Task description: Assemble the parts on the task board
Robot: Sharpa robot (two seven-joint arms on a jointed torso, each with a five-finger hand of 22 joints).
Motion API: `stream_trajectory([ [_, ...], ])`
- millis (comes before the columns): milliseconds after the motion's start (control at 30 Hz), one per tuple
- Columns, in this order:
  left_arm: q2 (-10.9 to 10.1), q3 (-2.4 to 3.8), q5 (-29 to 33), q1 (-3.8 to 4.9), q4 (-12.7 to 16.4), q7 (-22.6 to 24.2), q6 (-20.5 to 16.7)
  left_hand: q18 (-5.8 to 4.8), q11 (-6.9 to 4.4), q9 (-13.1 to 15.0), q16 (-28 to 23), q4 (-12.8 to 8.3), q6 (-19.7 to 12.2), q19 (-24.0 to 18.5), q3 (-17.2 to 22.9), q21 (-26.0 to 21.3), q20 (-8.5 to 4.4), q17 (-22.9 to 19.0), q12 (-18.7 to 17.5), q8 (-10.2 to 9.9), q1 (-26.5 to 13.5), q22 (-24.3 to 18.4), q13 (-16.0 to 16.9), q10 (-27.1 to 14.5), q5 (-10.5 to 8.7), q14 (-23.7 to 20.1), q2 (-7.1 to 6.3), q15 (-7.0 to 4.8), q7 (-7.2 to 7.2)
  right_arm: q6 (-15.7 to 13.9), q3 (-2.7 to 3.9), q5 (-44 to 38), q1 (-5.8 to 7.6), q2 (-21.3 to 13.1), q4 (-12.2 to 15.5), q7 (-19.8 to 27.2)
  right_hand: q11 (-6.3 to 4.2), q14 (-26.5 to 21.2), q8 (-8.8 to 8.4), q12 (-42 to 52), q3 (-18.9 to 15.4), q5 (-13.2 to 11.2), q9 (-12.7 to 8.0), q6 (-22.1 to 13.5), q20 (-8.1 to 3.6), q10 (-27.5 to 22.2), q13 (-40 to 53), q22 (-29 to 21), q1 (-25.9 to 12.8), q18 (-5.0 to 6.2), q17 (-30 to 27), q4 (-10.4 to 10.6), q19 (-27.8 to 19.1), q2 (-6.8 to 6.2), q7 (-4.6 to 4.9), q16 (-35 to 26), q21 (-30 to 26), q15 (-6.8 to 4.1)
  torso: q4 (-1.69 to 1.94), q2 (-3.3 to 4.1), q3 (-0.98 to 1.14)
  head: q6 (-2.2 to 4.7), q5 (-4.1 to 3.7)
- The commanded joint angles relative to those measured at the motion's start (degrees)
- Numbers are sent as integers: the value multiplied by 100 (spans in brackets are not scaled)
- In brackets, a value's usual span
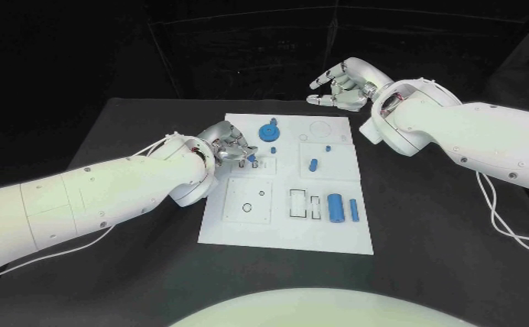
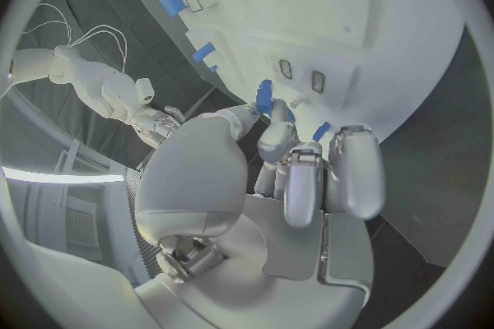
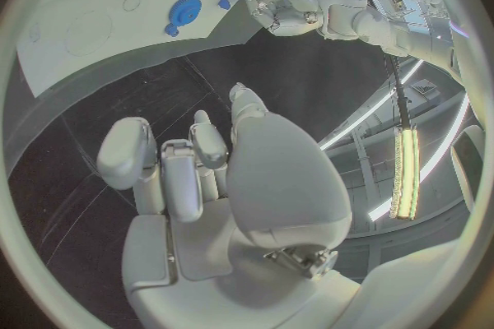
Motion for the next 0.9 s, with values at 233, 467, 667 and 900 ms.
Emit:
stream_trajectory([
  [233,37,7,-345,-50,-16,189,-703,-118,-33,248,18,-757,-19,56,835,21,-28,1509,8,35,-16,109,-17,54,40,596,-27,-45,-43,-25,4,7,11,1,10,57,-19,360,36,-7,-33,-13,8,34,-3,-7,-5,-3,1,81,469,-8,-10,47,-12,-36,-28,-32,-16,10,8,-2,10],
  [467,169,6,-399,-111,-145,10,-654,-118,-32,260,18,-754,-20,57,866,20,-30,1509,-1,42,-32,110,-26,49,39,596,-39,-46,-42,-24,4,8,11,20,-1,66,-19,360,36,-7,-33,-13,8,34,-3,-7,-5,-3,1,81,469,-8,-10,47,-12,-36,-28,-32,-2,4,1,-10,-14],
  [667,285,6,-515,-138,-276,-97,-571,-118,-32,265,18,-750,-19,57,876,19,-30,1509,6,45,-42,109,-18,54,37,596,-46,-46,-42,-20,4,8,11,33,-5,70,-19,360,36,-7,-33,-13,8,34,-3,-7,-5,-3,1,81,469,-8,-10,47,-12,-36,-28,-32,-10,2,3,-18,-9],
  [900,337,6,-713,-144,-344,-271,-293,-119,-31,276,18,-736,-19,58,892,20,-31,1509,9,51,-70,112,-15,58,32,596,-61,-45,-44,-18,4,8,11,35,2,70,-19,360,36,-7,-33,-13,8,34,-3,-7,-5,-3,1,81,469,-8,-10,47,-12,-36,-28,-32,-11,5,1,-22,-22],
])
